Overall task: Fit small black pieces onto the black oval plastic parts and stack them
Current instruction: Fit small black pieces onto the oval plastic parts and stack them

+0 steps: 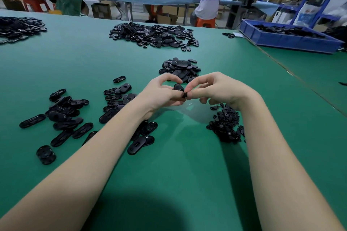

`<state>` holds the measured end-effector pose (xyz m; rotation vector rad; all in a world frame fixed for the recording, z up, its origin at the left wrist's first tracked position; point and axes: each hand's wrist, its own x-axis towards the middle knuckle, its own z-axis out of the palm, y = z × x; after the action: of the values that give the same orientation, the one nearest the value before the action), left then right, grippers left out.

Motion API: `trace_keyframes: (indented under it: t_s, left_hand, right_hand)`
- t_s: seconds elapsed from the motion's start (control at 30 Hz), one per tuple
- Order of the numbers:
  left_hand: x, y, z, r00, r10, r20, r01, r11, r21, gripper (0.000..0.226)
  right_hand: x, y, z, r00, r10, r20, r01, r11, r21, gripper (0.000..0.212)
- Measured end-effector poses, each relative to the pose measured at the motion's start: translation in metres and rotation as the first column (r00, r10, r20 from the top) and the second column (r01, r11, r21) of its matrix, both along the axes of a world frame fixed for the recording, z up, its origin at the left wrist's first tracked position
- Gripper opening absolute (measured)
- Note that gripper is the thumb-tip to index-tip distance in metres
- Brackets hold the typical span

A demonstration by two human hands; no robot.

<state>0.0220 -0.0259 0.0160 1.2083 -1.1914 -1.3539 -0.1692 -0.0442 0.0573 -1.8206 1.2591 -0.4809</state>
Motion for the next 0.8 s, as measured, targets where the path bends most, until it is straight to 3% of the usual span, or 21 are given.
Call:
trace_keyframes:
  t_s: [0.33, 0.57, 0.8]
  left_hand:
    - [-0.004, 0.002, 0.002, 0.999, -0.011, 0.033, 0.012, 0.999, -0.04, 0.014]
    - [-0.004, 0.002, 0.002, 0.992, -0.036, -0.121, 0.035, 0.999, -0.012, 0.015]
    - [-0.005, 0.002, 0.004, 0.994, -0.039, -0.103, 0.038, 0.999, -0.02, 0.014]
  right_hand:
    - [0.001, -0.005, -0.01, 0.966, -0.257, 0.02, 0.258, 0.966, -0.015, 0.012]
    - [0.001, -0.006, -0.011, 0.963, -0.269, 0.016, 0.27, 0.962, -0.034, 0.007]
    - [0.002, -0.007, -0.011, 0.958, -0.284, 0.047, 0.286, 0.957, -0.048, 0.006]
